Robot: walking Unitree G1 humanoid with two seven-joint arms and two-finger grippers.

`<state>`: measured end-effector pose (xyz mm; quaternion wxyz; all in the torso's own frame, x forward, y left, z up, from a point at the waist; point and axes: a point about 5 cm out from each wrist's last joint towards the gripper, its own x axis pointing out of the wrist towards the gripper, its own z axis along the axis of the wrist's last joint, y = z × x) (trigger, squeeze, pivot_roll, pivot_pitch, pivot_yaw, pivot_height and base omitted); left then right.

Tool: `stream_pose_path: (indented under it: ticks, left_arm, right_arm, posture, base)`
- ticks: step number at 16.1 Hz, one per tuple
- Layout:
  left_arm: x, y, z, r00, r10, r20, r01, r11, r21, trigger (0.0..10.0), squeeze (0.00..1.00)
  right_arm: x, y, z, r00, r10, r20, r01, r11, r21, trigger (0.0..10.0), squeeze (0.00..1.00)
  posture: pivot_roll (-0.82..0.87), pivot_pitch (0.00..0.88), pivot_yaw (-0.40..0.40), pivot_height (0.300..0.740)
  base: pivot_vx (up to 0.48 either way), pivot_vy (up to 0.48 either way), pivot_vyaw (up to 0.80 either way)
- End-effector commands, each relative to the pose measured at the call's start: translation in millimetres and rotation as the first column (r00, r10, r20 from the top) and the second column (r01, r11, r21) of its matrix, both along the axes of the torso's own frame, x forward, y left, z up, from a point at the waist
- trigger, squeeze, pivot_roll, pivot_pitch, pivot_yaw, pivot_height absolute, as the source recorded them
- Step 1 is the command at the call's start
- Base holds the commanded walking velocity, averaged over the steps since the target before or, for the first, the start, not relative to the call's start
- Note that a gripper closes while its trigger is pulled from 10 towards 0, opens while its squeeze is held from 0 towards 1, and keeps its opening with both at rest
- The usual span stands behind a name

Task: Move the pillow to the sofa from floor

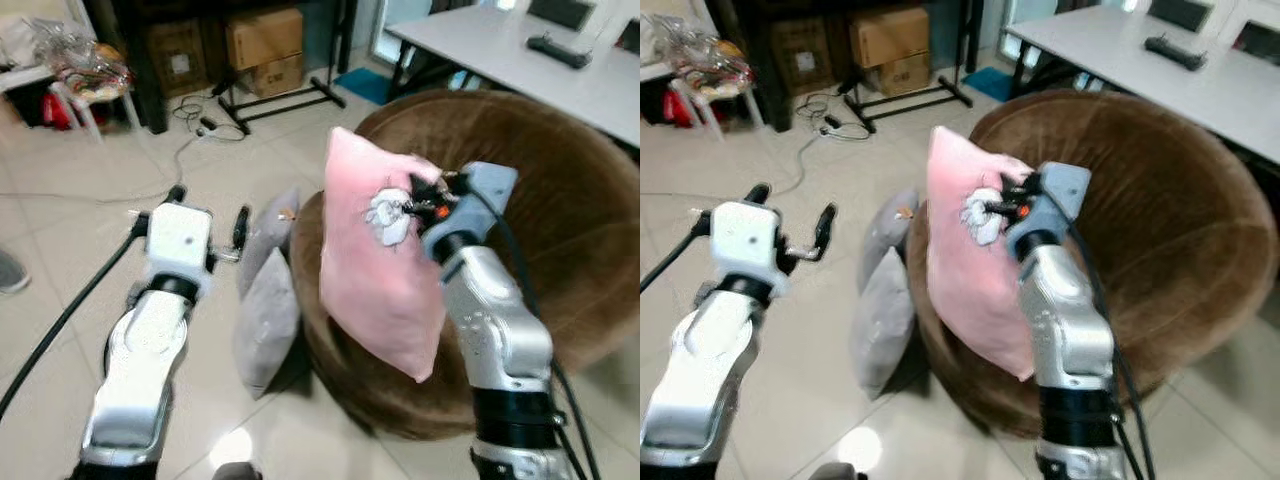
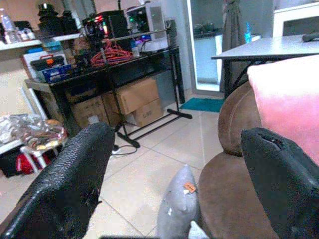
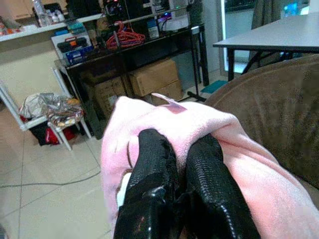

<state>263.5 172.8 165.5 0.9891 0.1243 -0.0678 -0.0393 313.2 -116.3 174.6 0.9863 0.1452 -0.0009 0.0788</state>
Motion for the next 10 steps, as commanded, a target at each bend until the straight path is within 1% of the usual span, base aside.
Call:
stream_pose_path:
  ticks: [1,3,4,7,10]
  left_arm:
    - [-0.7,-3.6,4.3,1.000,-0.023,0.012,0.023,1.000,-0.007,10.0,0.00]
    - [-1.1,-3.0,5.8,1.000,-0.024,0.015,0.024,1.000,-0.015,10.0,0.00]
    - [-1.8,-2.1,5.2,1.000,-0.023,0.012,0.023,1.000,-0.016,10.0,0.00]
    - [-2.3,-1.0,4.3,1.000,-0.023,0.010,0.023,1.000,-0.018,10.0,0.00]
    - [-2.3,-1.8,4.8,1.000,-0.025,0.014,0.025,0.999,-0.022,10.0,0.00]
  right_arm:
    - [1.8,-4.1,9.5,0.999,-0.018,0.037,0.018,1.000,0.003,10.0,0.00]
    - [3.6,-4.0,7.7,0.999,-0.027,0.032,0.027,1.000,-0.001,10.0,0.00]
    - [4.5,-3.9,7.4,0.999,-0.029,0.037,0.029,1.000,-0.011,10.0,0.00]
    - [5.3,-2.6,7.7,0.999,-0.029,0.044,0.029,1.000,0.008,10.0,0.00]
    - [6.1,-2.9,6.9,0.999,-0.031,0.044,0.031,1.000,0.000,10.0,0.00]
  posture:
    - [0.06,0.000,-0.094,0.740]
    - [0.07,0.000,-0.097,0.740]
    - [0.06,0.000,-0.095,0.740]
    - [0.06,0.000,-0.097,0.740]
    - [0.06,0.000,-0.097,0.740]
  base:
    - [0.000,0.000,-0.80]
    - [0.000,0.000,-0.72]
    - [0.000,0.000,-0.47]
    - [0.000,0.000,0.00]
    - [0.000,0.000,0.00]
